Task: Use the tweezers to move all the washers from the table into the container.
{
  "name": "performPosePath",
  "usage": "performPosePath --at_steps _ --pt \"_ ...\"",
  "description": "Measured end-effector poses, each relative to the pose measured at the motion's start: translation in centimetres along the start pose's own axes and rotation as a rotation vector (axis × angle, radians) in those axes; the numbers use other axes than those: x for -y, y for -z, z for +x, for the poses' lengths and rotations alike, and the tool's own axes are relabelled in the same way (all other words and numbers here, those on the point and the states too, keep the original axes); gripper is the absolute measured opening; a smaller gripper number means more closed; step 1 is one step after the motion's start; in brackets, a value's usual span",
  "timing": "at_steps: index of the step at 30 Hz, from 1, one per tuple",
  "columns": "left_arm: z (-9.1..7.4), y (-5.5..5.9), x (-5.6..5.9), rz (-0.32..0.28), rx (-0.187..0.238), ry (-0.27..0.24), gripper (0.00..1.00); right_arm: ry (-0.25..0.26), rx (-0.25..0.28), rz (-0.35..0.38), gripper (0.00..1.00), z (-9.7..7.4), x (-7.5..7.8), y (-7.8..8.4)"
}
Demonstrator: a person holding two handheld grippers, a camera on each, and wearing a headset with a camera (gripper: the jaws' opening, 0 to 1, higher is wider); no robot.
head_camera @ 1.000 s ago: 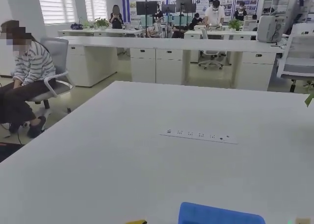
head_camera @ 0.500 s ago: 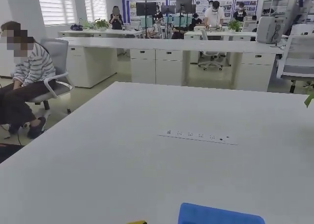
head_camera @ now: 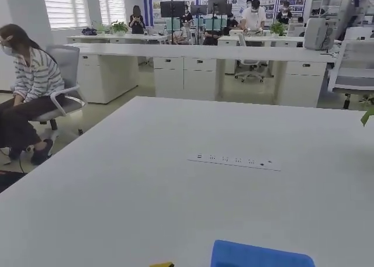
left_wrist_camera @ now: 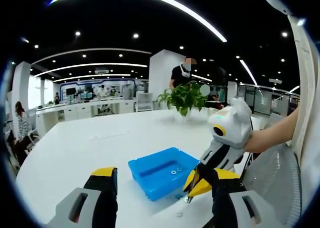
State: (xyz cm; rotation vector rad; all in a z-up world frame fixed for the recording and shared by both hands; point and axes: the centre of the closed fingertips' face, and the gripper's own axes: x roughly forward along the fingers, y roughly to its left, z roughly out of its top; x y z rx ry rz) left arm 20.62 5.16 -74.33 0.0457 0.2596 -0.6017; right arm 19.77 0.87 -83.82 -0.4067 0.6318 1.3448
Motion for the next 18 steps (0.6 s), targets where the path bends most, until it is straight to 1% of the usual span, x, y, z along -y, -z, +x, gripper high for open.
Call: performPosePath --at_steps 1,2,3,4,8,10,11,14,18 --pt "0.0 0.0 0.0 0.001 -0.001 0.000 0.78 0.008 -0.002 -0.032 0.04 0.0 0.0 0.0" --pt "0.0 0.0 0.0 0.003 -0.002 0.001 0.78 0.002 -0.003 -0.048 0.03 0.2 -0.2 -0.1" --pt "0.0 0.0 0.1 0.003 -0.002 0.001 0.78 0.006 -0.003 -0.046 0.03 0.3 -0.3 -0.1" --pt "0.0 0.0 0.1 0.002 0.000 0.001 0.78 0.017 -0.003 -0.074 0.03 0.4 -0.2 -0.2" --pt "0.0 0.0 0.0 0.000 0.001 -0.002 0.78 0.030 -0.016 -0.102 0.03 0.6 -0.4 -0.4" --pt "-0.1 0.0 0.0 -0.001 0.002 -0.003 0.78 0.031 -0.015 -0.099 0.03 0.6 -0.3 -0.4" --pt "-0.1 0.0 0.0 0.000 0.003 -0.004 0.78 0.032 -0.005 -0.087 0.03 0.4 -0.3 -0.6" --pt "-0.1 0.0 -0.1 0.000 0.002 -0.005 0.78 0.036 0.003 -0.075 0.03 0.0 -0.1 -0.9" --pt "-0.1 -0.1 -0.1 -0.001 0.006 -0.005 0.78 0.053 0.043 -0.034 0.03 -0.8 0.4 -1.9"
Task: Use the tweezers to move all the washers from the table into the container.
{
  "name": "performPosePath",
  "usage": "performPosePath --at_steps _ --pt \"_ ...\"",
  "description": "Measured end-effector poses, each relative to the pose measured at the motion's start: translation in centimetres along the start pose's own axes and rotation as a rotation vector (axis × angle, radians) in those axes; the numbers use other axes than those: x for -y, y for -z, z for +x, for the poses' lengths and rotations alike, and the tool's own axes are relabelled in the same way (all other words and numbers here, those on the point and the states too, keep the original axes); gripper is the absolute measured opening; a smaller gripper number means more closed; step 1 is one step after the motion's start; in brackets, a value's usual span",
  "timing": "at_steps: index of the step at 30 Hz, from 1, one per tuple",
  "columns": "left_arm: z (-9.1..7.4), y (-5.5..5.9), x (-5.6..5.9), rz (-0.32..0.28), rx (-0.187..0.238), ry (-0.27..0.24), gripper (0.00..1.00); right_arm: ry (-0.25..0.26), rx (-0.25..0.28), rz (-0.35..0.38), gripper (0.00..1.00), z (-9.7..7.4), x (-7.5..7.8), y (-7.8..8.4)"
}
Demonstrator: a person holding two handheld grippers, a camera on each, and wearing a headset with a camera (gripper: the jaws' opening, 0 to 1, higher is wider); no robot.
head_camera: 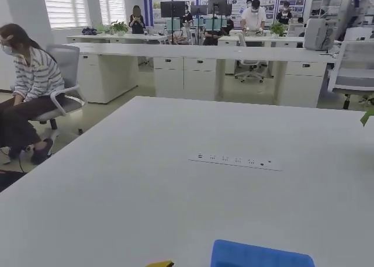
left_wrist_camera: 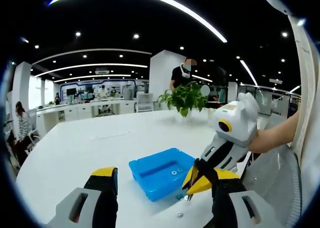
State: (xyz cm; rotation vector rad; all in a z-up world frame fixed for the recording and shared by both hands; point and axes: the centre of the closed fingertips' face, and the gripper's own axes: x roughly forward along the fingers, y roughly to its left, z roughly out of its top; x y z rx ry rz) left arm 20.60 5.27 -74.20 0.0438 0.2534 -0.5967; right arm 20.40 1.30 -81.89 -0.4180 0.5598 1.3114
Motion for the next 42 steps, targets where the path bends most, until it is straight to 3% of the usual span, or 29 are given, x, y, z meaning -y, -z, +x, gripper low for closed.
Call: performPosePath --at_steps 13,23,34,42 --pt "0.0 0.0 0.0 0.001 -0.001 0.000 0.77 0.014 0.171 0.147 0.03 -2.5 1.7 -4.3" --pt "-0.1 0.0 0.0 0.001 -0.001 -0.002 0.77 0.032 0.234 0.214 0.03 -3.3 3.6 -5.6" --pt "0.0 0.1 0.0 0.000 -0.003 -0.001 0.77 0.063 0.228 0.268 0.03 -3.4 6.5 -5.2" --pt "0.0 0.1 0.0 0.003 -0.008 -0.001 0.77 0.088 0.172 0.306 0.03 -2.5 8.5 -3.3"
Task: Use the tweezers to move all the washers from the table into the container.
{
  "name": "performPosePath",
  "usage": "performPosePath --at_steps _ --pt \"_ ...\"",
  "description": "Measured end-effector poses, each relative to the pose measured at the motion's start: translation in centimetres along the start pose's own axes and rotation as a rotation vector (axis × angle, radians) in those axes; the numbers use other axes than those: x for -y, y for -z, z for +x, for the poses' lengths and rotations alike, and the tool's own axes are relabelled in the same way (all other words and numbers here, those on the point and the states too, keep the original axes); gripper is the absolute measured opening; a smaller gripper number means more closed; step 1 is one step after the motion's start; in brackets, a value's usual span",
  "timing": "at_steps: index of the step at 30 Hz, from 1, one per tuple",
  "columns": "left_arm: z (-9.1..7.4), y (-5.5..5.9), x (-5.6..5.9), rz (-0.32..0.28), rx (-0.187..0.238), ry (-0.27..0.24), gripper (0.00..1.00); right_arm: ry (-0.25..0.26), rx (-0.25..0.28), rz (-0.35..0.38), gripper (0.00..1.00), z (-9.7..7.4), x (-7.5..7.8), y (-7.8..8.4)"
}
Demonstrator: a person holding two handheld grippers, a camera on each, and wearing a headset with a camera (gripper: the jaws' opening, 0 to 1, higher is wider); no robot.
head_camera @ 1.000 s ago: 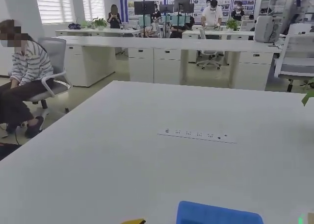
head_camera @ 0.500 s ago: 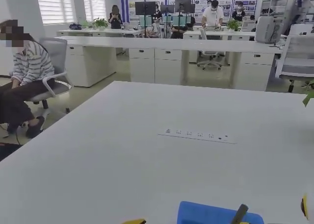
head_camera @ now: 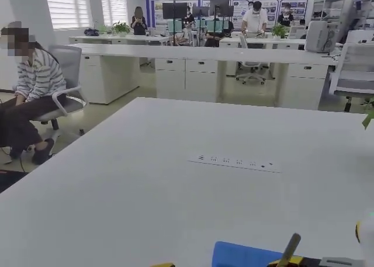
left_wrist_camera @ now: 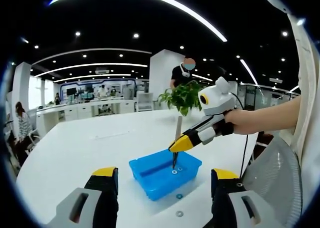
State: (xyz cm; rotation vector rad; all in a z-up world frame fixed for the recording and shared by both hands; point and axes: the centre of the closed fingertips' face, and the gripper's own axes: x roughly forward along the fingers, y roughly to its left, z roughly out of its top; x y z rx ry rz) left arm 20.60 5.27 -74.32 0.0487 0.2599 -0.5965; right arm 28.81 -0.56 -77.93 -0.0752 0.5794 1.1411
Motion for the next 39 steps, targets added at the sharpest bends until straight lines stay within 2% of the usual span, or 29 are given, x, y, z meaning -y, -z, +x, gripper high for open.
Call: performPosePath --at_steps 21,28,39 --pt "0.0 0.1 0.0 -0.001 -0.005 0.000 0.76 0.034 -0.089 0.083 0.03 2.3 3.6 2.2" --pt "-0.1 0.2 -0.1 -0.001 -0.007 -0.003 0.75 0.032 -0.113 0.087 0.03 3.0 3.7 2.9" --pt "-0.1 0.2 -0.1 -0.001 -0.012 -0.003 0.75 0.046 -0.136 0.063 0.03 3.0 4.0 3.6"
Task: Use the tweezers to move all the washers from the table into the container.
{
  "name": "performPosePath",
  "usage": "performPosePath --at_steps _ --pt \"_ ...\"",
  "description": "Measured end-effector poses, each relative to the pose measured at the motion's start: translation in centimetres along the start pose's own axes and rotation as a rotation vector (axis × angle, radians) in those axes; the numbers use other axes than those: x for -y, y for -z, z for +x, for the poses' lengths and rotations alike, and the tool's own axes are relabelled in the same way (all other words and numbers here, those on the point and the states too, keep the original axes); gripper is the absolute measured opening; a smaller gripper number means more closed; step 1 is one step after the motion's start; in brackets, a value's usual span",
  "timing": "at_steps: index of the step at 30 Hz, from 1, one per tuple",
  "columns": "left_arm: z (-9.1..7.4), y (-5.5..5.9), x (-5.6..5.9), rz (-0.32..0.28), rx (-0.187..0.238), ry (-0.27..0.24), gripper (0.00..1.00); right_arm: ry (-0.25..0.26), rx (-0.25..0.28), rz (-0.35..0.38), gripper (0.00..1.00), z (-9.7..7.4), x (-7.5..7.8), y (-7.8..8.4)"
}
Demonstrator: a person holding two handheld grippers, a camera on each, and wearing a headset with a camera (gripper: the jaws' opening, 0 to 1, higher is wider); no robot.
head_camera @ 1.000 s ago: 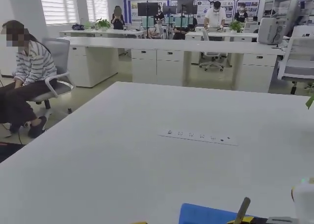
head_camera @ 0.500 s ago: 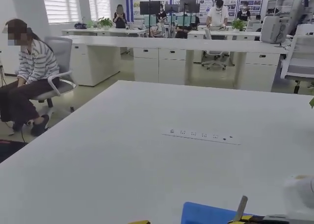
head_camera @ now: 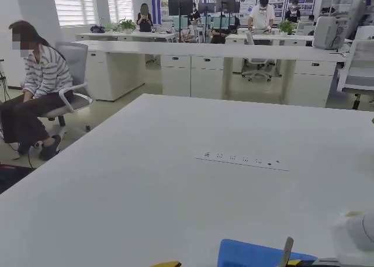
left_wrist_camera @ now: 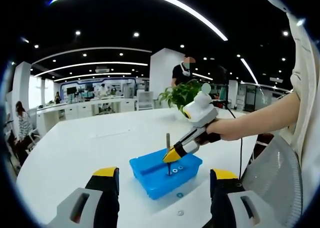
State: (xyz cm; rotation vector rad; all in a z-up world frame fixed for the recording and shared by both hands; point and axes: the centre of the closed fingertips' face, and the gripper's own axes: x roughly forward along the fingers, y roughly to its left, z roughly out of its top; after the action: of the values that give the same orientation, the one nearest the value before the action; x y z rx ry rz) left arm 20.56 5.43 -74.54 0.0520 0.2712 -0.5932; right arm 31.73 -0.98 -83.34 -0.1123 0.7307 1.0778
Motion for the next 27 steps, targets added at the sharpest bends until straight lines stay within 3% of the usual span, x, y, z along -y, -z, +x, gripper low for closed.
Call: performPosePath --at_steps 11,27 --pt "0.0 0.0 0.0 0.001 -0.003 0.000 0.75 -0.007 0.032 0.015 0.04 -0.3 -0.3 -0.4" --pt "0.0 0.0 0.1 0.003 -0.006 0.007 0.74 -0.020 0.121 0.037 0.04 -3.0 -2.0 -1.7"
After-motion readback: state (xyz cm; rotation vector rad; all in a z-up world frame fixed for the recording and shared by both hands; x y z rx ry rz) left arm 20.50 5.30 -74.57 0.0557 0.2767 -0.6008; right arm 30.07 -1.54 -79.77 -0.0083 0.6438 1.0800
